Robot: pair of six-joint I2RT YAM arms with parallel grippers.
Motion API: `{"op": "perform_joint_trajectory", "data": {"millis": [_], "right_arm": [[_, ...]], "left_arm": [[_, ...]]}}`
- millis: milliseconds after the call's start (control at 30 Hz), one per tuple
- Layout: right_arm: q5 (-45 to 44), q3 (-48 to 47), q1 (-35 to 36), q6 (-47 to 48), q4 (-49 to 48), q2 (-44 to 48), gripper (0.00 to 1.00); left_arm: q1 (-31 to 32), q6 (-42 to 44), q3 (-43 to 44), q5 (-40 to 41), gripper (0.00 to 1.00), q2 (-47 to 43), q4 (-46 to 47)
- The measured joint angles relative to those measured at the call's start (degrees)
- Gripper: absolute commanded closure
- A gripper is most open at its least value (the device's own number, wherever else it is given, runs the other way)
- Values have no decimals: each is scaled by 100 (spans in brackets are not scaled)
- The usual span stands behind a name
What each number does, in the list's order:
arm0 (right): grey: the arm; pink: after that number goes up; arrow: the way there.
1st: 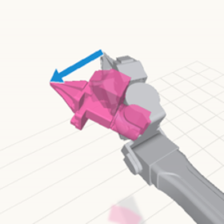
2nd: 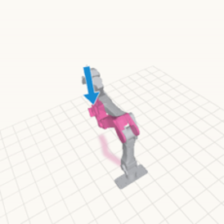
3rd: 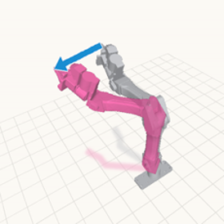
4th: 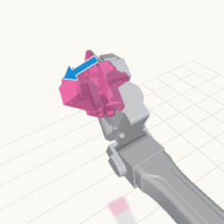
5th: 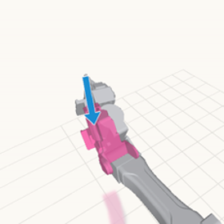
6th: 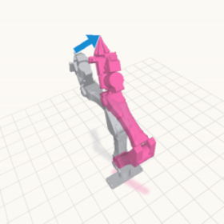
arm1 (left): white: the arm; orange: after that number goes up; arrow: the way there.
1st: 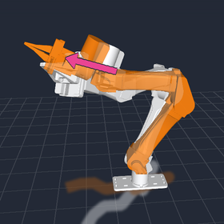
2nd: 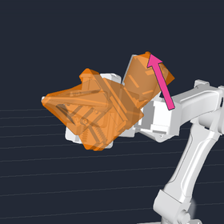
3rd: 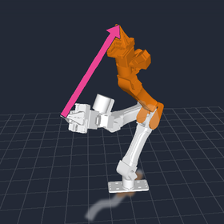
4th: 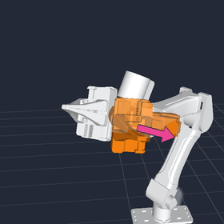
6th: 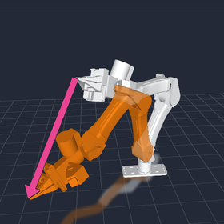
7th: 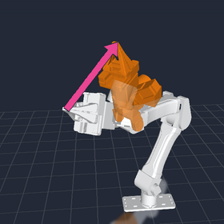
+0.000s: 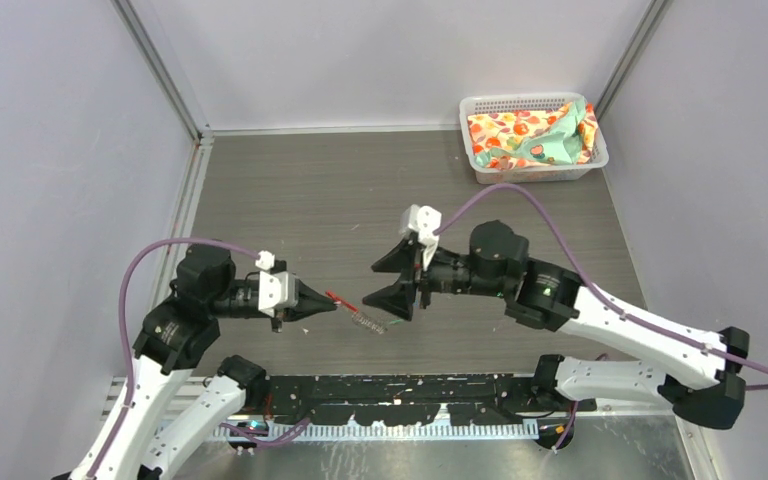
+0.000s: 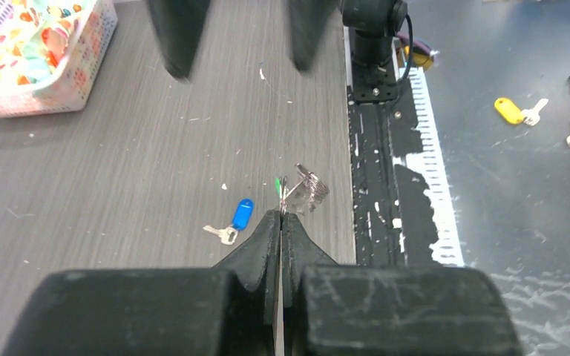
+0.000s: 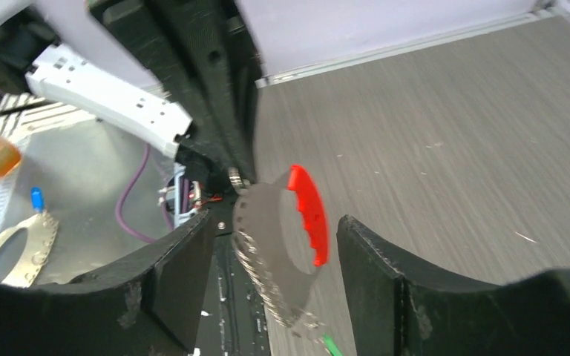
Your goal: Put the keys on the keyring
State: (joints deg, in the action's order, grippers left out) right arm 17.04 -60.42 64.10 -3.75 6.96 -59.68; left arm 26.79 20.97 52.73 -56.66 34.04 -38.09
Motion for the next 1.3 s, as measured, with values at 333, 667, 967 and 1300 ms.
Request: {"op": "perform_joint_trajectory", "data": {"millis": [333, 667, 967, 1300], "right_arm": [[-442, -114, -1180, -752, 1182, 33, 12], [-955, 901, -1209, -616, 1285, -1285, 31], [-944, 844, -1239, -452, 1139, -2800, 36], [-363, 341, -1655, -195, 929, -3620, 44]], "left_arm": [[0, 2280, -4, -98, 100, -588, -791], [0, 2323, -173, -24, 100, -896, -1005], [0, 2129, -177, 59, 100, -1084, -1145], [0, 2085, -177, 61, 100, -1102, -1290]]}}
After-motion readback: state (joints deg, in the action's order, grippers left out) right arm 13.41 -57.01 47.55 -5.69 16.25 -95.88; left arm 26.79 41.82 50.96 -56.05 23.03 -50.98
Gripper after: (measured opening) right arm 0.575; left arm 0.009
